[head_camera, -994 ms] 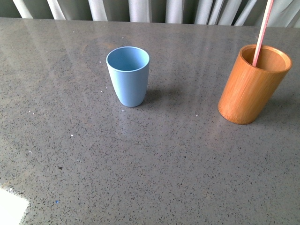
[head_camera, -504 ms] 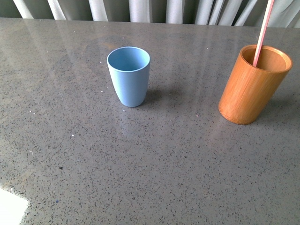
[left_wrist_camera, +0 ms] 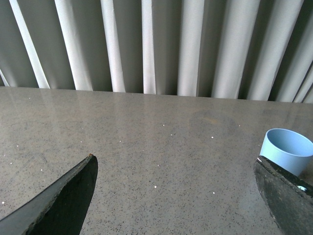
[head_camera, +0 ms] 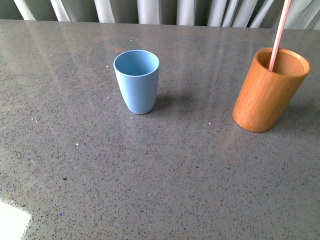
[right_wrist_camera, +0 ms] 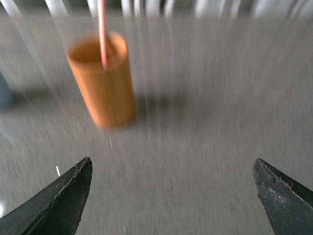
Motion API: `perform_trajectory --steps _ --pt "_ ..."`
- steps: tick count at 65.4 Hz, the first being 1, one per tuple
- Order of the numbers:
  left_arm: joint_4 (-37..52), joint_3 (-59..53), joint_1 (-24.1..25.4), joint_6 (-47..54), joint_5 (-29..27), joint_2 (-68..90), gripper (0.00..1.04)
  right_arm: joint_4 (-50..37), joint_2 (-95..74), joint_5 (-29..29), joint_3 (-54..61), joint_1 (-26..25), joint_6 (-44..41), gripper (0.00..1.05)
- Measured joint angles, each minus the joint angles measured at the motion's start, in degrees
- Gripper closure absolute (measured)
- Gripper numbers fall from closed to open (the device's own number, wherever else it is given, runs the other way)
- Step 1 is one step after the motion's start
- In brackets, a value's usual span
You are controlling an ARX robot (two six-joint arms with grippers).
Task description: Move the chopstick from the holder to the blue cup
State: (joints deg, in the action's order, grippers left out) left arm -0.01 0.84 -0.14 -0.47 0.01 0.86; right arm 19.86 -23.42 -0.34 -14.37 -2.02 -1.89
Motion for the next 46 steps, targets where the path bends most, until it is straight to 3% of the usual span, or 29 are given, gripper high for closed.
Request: perform_trajectory --steps 9,23,46 --pt "0.0 0.0 0.0 0.0 0.0 0.0 0.09 -8.4 -15.0 -1.8 -9.9 0.2 -0.7 0.09" --pt "0.0 0.0 0.0 0.0 0.0 0.0 0.09 -19.5 -38.9 -1.0 -23.6 4.5 -1.0 0.09" --pt "0.0 0.0 0.0 0.0 0.0 0.0 0.09 -24.3 -63.2 0.0 -38.9 8.1 -0.4 0.09"
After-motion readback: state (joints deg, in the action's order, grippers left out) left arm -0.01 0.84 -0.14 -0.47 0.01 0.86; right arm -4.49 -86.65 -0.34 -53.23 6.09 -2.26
